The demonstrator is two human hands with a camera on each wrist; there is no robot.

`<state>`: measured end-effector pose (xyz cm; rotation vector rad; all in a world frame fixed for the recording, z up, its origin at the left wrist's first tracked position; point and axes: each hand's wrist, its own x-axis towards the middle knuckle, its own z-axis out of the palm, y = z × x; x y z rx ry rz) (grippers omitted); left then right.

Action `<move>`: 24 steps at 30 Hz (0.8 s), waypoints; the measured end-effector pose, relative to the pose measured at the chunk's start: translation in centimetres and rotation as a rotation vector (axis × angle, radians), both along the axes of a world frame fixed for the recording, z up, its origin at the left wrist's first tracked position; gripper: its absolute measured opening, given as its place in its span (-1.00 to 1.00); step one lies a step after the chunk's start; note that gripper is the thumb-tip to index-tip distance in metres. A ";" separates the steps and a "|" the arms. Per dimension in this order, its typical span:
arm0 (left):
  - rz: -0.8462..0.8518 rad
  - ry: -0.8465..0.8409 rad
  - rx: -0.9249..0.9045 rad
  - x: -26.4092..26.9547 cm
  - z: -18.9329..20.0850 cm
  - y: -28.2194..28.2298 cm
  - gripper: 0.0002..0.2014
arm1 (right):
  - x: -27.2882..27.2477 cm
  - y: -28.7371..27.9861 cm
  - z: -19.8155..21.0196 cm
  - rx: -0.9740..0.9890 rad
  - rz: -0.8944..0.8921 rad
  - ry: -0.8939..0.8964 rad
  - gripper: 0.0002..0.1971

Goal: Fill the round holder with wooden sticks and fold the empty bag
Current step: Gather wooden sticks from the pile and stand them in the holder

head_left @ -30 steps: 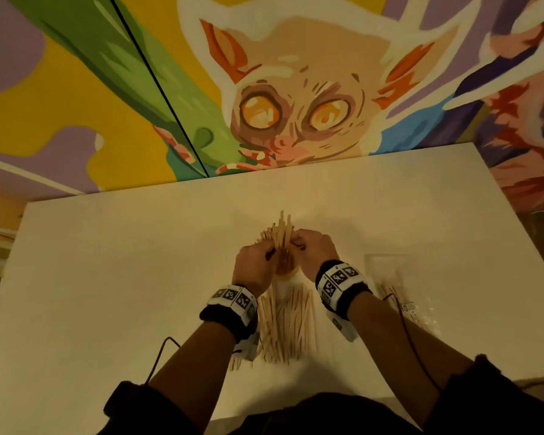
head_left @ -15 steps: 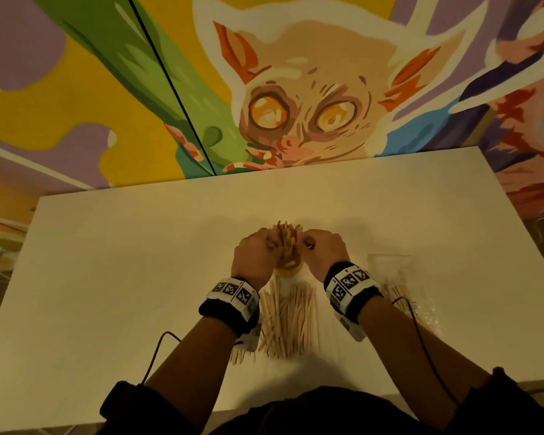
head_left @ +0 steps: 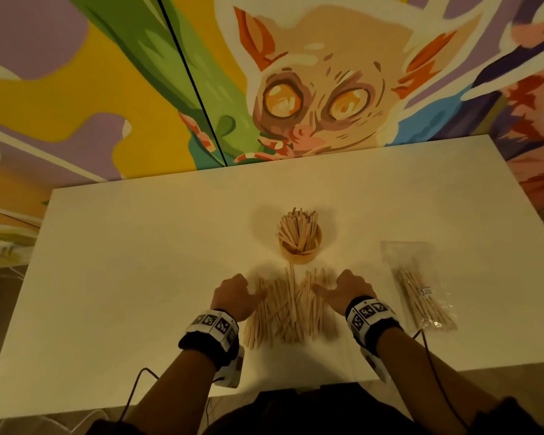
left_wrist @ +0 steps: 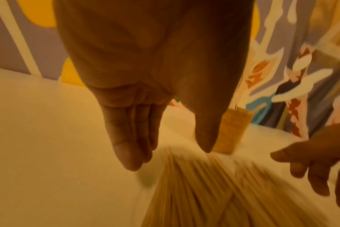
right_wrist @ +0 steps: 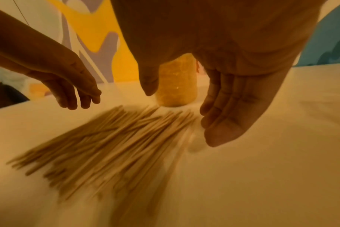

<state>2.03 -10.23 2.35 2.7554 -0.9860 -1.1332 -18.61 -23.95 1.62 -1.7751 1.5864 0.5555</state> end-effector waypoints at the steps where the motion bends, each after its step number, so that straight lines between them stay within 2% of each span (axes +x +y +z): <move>1: -0.016 0.000 0.051 -0.3 -0.6 0.3 -0.23 | 0.2 0.5 -0.5 0.011 -0.010 0.019 0.08; 3: -0.054 -0.011 0.114 -1.2 -1.3 0.6 -0.14 | 0.7 1.5 -1.4 0.017 -0.026 0.042 0.18; 6: -0.103 -0.043 0.126 -2.3 -2.1 0.3 -0.13 | 1.5 2.6 -2.3 -0.008 -0.038 0.054 0.18; 10: -0.176 -0.064 0.117 -2.6 -2.6 -0.3 -0.28 | 2.0 3.2 -3.1 -0.039 -0.051 0.038 -0.04; 16: -0.122 -0.032 0.101 -2.0 -2.8 -0.7 -0.53 | 2.2 3.2 -3.7 -0.055 -0.070 0.025 -0.44; 21: -0.053 -0.018 0.066 -1.8 -3.3 -0.9 -0.70 | 2.4 3.0 -4.1 -0.051 -0.139 -0.010 -0.59; 24: -0.023 0.002 0.044 -1.5 -3.7 -0.8 -0.76 | 2.3 2.8 -4.3 -0.040 -0.185 -0.039 -0.57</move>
